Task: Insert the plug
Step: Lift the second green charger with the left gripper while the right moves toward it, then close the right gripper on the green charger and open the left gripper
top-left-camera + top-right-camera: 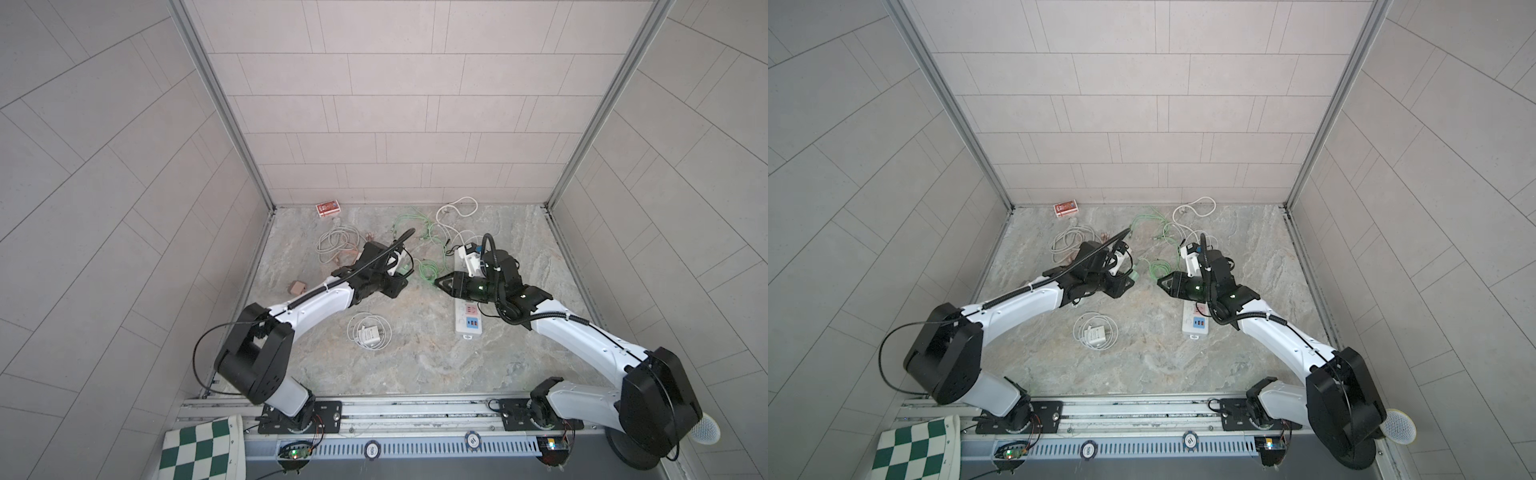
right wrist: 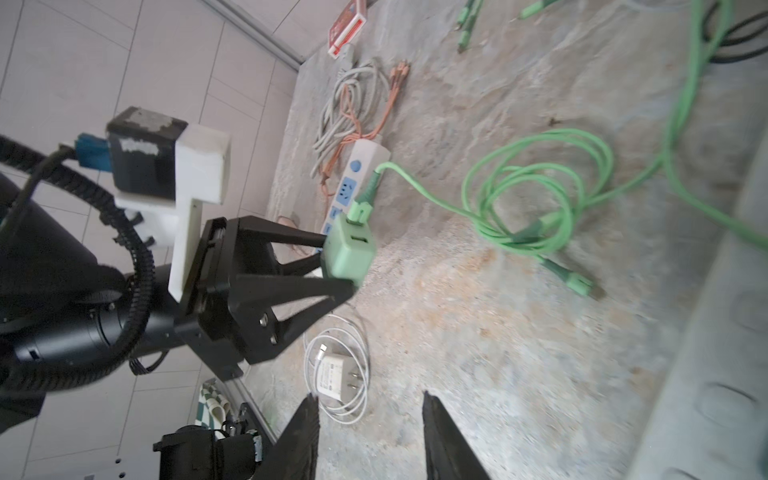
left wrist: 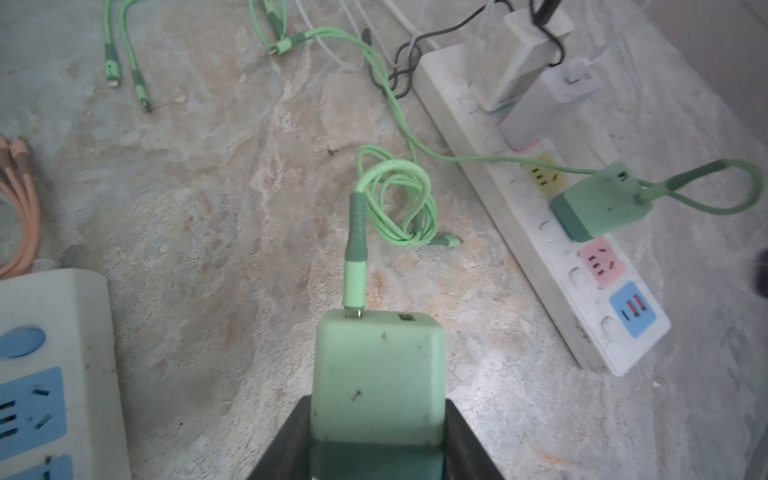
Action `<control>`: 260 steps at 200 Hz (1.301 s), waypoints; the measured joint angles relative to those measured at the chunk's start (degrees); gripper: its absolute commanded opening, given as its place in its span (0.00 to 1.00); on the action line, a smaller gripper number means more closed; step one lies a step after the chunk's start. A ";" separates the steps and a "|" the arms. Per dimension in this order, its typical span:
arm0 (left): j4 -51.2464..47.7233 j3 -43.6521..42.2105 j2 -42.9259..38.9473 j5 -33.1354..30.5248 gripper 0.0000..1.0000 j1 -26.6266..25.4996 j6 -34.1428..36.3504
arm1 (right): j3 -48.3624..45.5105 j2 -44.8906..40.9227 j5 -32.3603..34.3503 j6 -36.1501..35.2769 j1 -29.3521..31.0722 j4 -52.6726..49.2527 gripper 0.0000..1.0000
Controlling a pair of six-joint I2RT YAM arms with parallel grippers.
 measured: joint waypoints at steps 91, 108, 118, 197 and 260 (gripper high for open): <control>15.34 -11.32 -5.31 4.85 0.33 -1.05 1.05 | 5.42 12.24 -2.23 4.11 3.45 5.70 0.40; 16.48 -11.98 -6.25 4.90 0.33 -1.05 1.25 | 6.08 13.00 -2.23 4.09 3.82 5.70 0.40; 17.00 -12.17 -6.51 5.07 0.33 -1.05 1.44 | 6.38 13.35 -2.19 4.07 4.20 5.66 0.40; 17.84 -12.87 -6.56 6.47 0.33 -1.33 2.56 | 8.35 17.42 -3.78 4.61 5.49 7.06 0.30; 18.16 -13.03 -6.58 6.27 0.67 -1.51 2.49 | 8.72 17.62 -4.11 4.02 5.46 6.34 0.09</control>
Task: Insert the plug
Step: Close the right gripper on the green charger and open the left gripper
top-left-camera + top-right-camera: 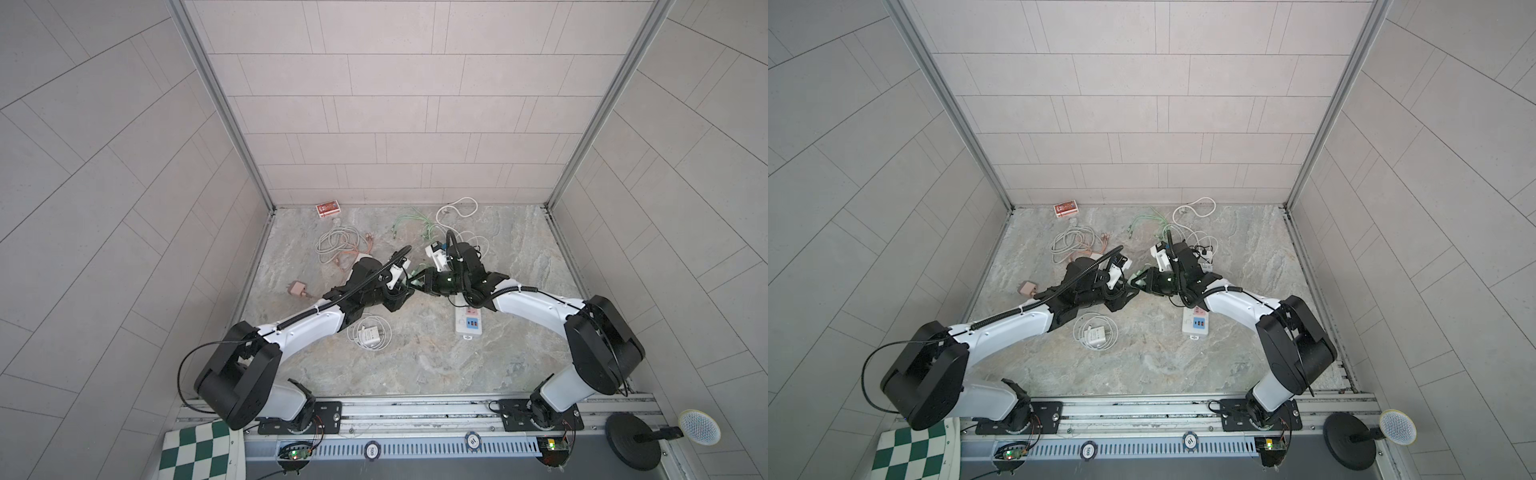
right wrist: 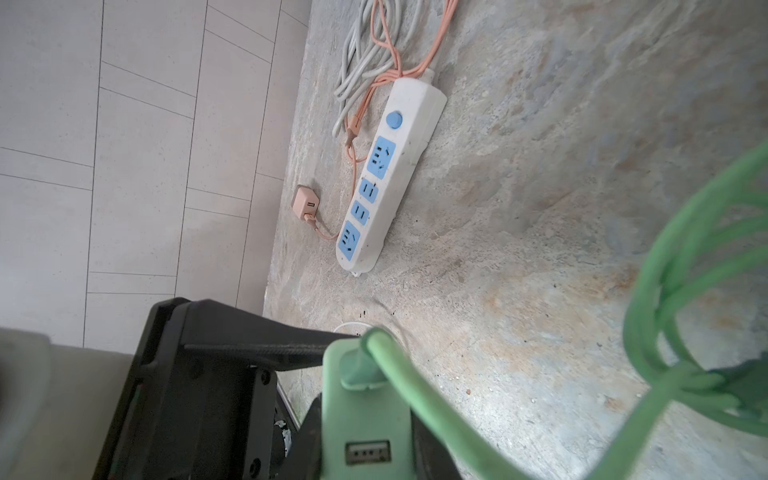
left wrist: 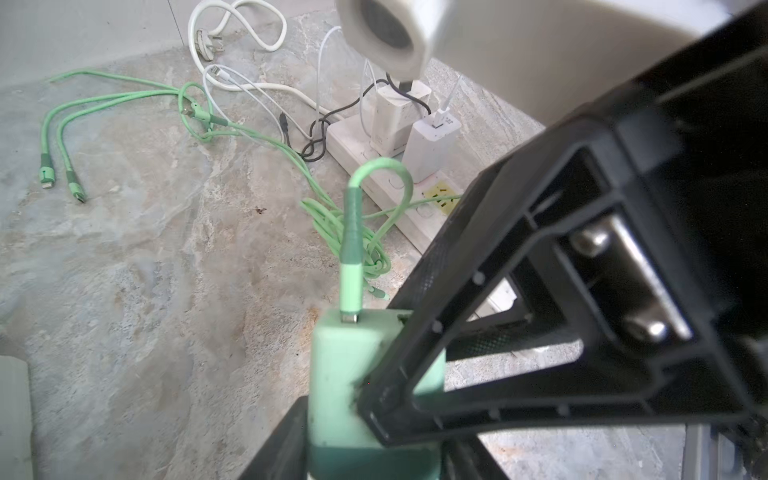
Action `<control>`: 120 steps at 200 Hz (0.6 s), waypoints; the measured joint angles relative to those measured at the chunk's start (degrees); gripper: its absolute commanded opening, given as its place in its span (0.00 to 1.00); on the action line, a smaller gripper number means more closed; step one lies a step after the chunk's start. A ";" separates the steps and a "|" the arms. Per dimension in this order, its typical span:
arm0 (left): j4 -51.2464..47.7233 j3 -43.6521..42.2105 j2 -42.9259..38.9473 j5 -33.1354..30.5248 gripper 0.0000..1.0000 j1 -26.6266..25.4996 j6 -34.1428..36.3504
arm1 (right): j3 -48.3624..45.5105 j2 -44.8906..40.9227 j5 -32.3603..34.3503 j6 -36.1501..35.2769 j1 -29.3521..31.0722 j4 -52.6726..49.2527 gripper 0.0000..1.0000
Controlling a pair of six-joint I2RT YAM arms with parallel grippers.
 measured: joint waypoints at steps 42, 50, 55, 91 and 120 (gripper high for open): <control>0.87 -0.50 -1.55 -0.39 0.80 -0.26 -1.53 | 1.64 -1.25 4.70 -5.35 0.02 -7.30 0.05; 2.08 -1.20 -2.21 -0.04 0.82 -0.26 -2.71 | 1.88 -2.32 6.23 -6.75 0.00 -9.31 0.05; 2.89 -1.68 -2.60 0.11 0.82 -0.26 -3.48 | 1.99 -3.02 7.04 -7.50 0.00 -10.47 0.04; 8.70 -5.60 -4.42 1.64 0.83 -0.26 -9.77 | 1.86 -11.50 12.48 -12.55 -2.10 -18.38 0.04; 9.40 -6.10 -4.92 1.88 0.83 -0.28 -12.17 | 0.31 -20.94 13.42 -15.45 -8.98 -23.28 0.04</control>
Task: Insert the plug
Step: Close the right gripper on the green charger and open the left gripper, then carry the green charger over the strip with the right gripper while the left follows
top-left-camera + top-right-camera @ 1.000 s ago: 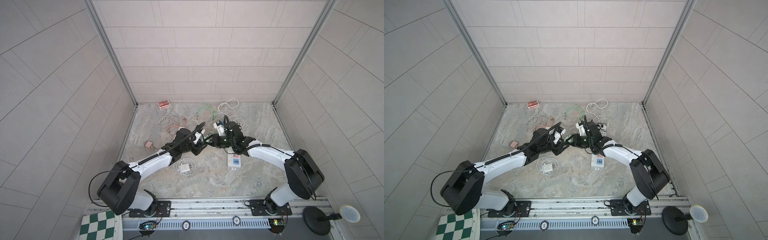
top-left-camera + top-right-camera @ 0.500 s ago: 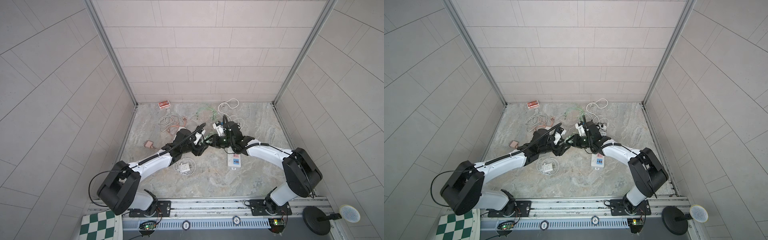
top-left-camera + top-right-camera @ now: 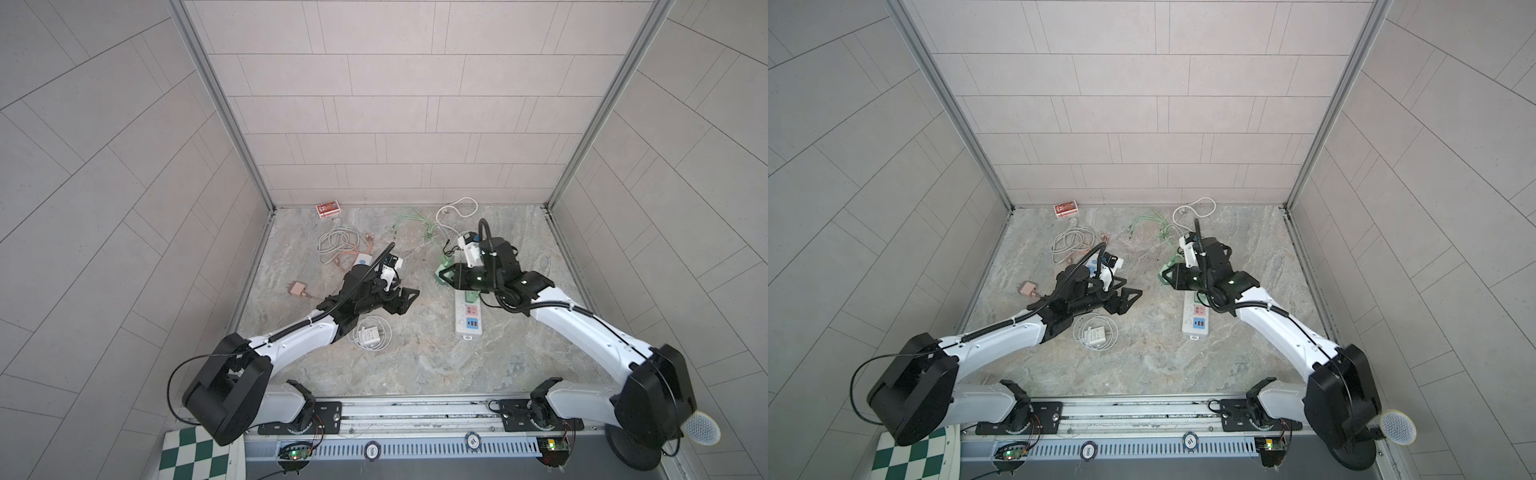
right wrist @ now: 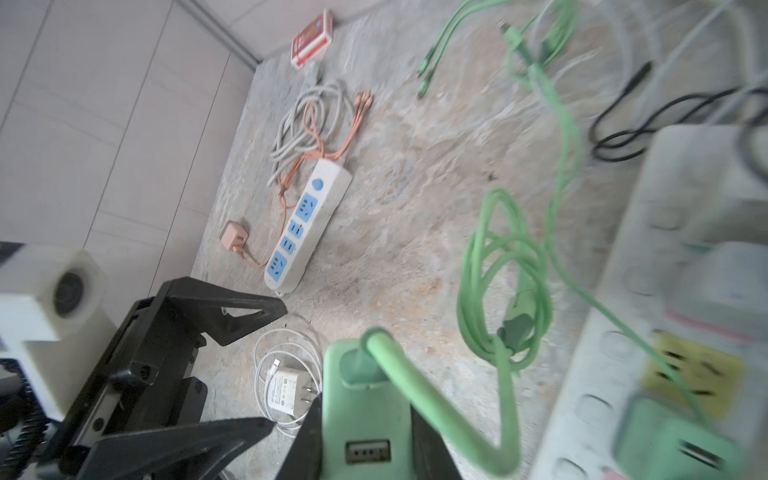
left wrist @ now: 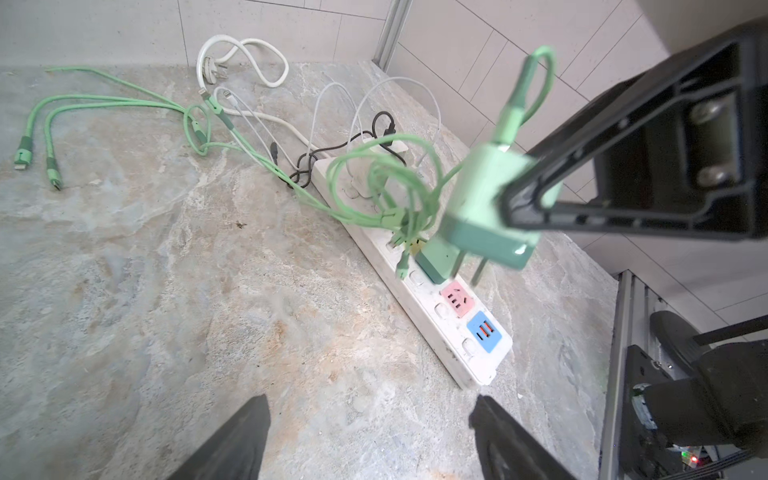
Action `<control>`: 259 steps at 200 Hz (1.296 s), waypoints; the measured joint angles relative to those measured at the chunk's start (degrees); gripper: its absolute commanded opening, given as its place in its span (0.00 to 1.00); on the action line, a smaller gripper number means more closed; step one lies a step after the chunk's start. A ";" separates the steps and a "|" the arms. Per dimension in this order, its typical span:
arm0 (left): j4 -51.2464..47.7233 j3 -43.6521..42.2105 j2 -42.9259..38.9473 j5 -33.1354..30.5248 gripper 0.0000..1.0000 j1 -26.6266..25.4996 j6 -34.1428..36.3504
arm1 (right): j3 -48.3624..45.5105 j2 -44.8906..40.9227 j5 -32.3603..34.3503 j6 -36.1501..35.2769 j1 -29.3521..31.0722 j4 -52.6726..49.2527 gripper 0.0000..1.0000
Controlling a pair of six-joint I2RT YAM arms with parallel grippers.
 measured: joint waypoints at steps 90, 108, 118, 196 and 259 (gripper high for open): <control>0.11 0.00 -1.07 -0.13 0.79 -1.79 -1.20 | 0.07 -14.23 0.90 -7.52 -20.70 -13.73 0.03; 0.11 0.00 -0.81 -0.11 0.77 -2.12 -1.22 | -3.37 -14.23 0.81 -7.96 -20.63 -13.57 0.03; 0.13 0.00 -0.46 -0.11 0.77 -2.29 -1.31 | -5.20 -14.23 0.50 -8.31 -20.41 -13.73 0.03; 0.55 0.57 4.72 -0.17 0.74 -4.76 -1.86 | -15.61 -19.06 1.49 -8.55 -13.84 -12.35 0.02; -5.07 12.33 13.75 -1.86 0.69 -6.14 -1.57 | -21.99 -18.88 7.54 -7.21 -5.49 -6.73 0.00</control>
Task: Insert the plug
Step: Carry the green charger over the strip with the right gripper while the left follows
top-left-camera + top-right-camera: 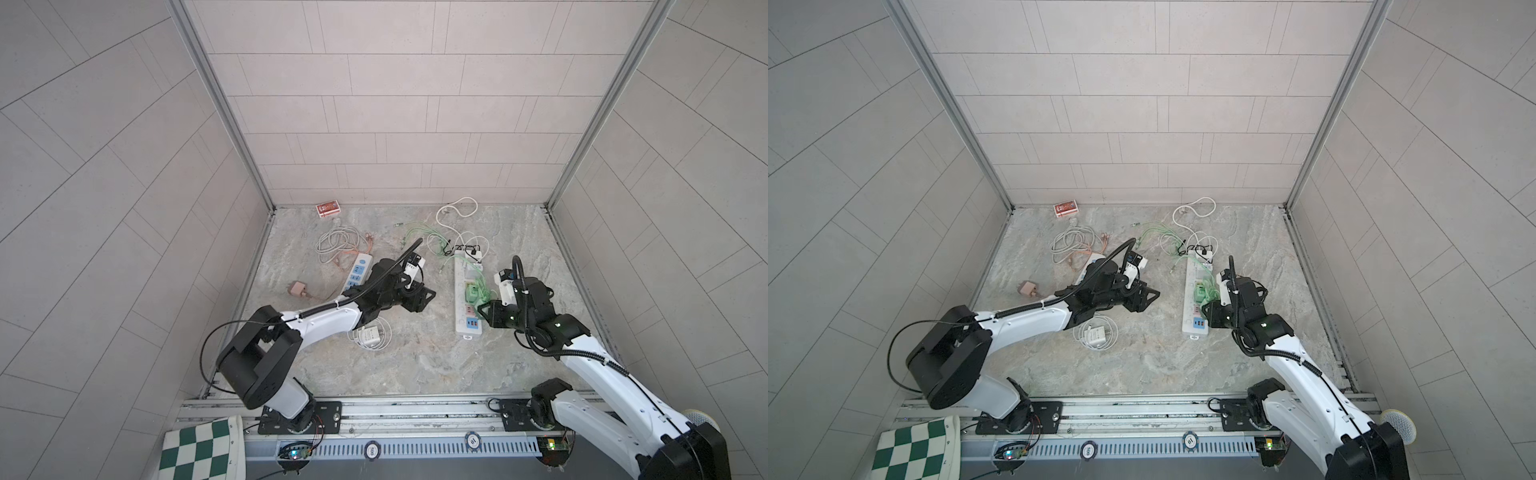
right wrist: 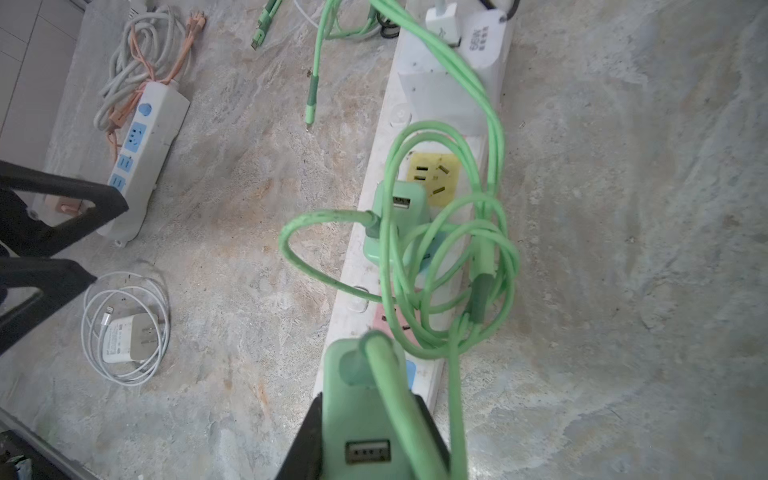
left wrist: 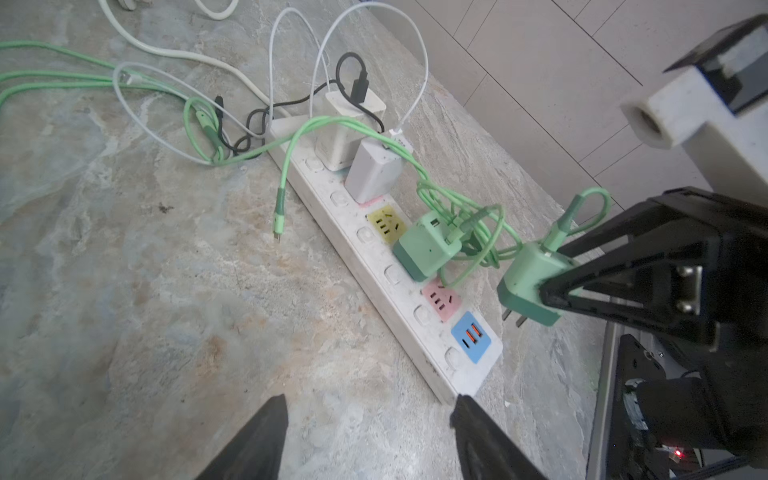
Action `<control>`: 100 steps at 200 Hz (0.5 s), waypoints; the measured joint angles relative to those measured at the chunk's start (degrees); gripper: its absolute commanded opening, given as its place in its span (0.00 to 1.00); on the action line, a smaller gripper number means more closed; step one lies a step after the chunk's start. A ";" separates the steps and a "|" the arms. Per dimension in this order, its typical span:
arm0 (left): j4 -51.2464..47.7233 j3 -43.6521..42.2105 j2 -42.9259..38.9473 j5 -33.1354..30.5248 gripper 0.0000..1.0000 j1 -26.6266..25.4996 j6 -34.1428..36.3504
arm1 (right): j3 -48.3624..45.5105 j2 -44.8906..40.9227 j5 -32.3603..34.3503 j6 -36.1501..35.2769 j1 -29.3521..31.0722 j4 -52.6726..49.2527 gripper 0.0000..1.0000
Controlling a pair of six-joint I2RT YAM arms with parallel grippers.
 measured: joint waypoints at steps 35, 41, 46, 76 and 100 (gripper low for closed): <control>-2.14 2.64 2.03 -0.28 0.68 -0.39 -0.02 | -0.63 0.92 2.99 0.87 2.34 3.26 0.00; -2.58 2.71 2.21 -0.28 0.68 -0.46 0.00 | -0.70 1.07 3.56 0.90 2.99 3.52 0.00; -2.78 2.71 2.32 -0.26 0.68 -0.50 0.00 | -0.70 1.25 4.15 1.03 3.58 3.78 0.00; -4.83 3.67 3.28 -0.37 0.68 -0.66 0.55 | -0.72 3.87 7.21 1.16 5.84 5.79 0.00; -7.50 7.34 5.38 -0.52 0.67 -0.76 1.11 | -0.72 5.22 10.45 1.20 6.62 6.14 0.00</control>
